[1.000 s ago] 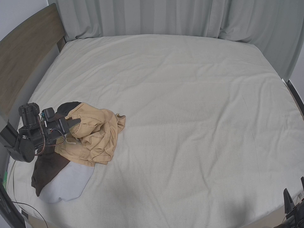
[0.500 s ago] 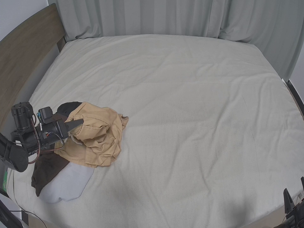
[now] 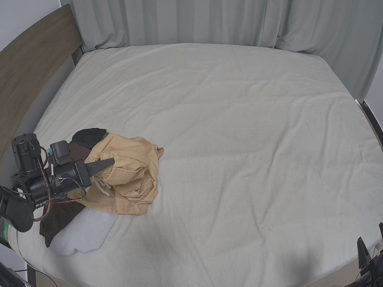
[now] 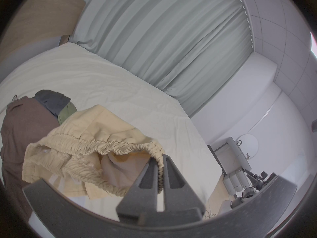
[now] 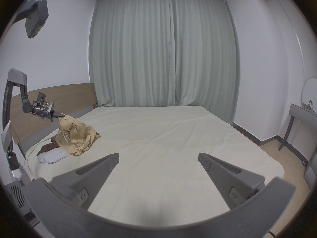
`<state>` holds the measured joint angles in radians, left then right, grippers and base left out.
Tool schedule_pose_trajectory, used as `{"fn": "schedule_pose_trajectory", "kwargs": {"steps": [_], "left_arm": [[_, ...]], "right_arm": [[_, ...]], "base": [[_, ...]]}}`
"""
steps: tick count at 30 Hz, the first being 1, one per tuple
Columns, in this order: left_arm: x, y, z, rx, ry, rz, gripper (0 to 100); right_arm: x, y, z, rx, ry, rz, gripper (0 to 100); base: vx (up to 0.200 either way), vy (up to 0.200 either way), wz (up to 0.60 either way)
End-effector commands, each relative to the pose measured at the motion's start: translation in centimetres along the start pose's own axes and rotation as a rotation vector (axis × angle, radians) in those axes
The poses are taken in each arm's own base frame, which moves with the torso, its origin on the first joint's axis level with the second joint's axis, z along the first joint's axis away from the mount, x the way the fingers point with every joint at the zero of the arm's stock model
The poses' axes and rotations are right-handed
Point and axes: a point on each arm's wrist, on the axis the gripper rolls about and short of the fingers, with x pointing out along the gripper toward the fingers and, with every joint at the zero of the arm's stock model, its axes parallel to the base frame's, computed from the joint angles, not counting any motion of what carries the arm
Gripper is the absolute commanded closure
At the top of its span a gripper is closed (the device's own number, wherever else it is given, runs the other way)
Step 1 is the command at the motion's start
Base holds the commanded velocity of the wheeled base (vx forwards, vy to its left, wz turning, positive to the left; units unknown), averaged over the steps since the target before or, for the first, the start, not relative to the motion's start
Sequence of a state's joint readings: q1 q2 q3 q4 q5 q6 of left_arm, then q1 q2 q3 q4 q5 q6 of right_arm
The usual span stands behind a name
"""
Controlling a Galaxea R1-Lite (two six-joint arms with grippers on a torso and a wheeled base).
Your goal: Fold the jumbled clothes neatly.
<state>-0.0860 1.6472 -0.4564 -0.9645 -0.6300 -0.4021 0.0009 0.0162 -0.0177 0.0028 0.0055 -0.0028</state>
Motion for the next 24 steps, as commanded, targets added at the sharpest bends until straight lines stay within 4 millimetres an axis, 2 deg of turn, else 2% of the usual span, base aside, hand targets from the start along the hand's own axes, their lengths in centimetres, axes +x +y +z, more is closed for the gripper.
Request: {"fn": "schedule_pose_trajectory", "kwargs": {"steps": [1, 2, 3, 7, 24], "left_arm": [[-0.3, -1.2, -0.3, -0.006, 0.002, -0.020, 100], [-0.3, -1.2, -0.3, -0.006, 0.002, -0.020, 100], [-0.3, -2.4, -0.5, -0.031, 0.002, -0.047, 100], [-0.3, -4.1, -0.6, -0.054, -0.020, -0.055, 100], [0.2, -9.0, -1.2, -0.131, -0.084, -0.065, 100]], "right_arm": [[0.1, 0.0, -0.5, 0.000, 0.009, 0.001, 0], [0.1, 0.0, -0.5, 0.000, 0.009, 0.001, 0], [0.1, 0.0, -0.5, 0.000, 0.009, 0.000, 0], [0.1, 0.0, -0.5, 0.000, 0.011, 0.000, 0], [0.1, 0.0, -0.5, 0.000, 0.009, 0.000, 0]], "base": [[0.000, 0.000, 0.00], [0.000, 0.000, 0.00], [0.000, 0.000, 0.00], [0.000, 0.000, 0.00], [0.000, 0.000, 0.00]]}}
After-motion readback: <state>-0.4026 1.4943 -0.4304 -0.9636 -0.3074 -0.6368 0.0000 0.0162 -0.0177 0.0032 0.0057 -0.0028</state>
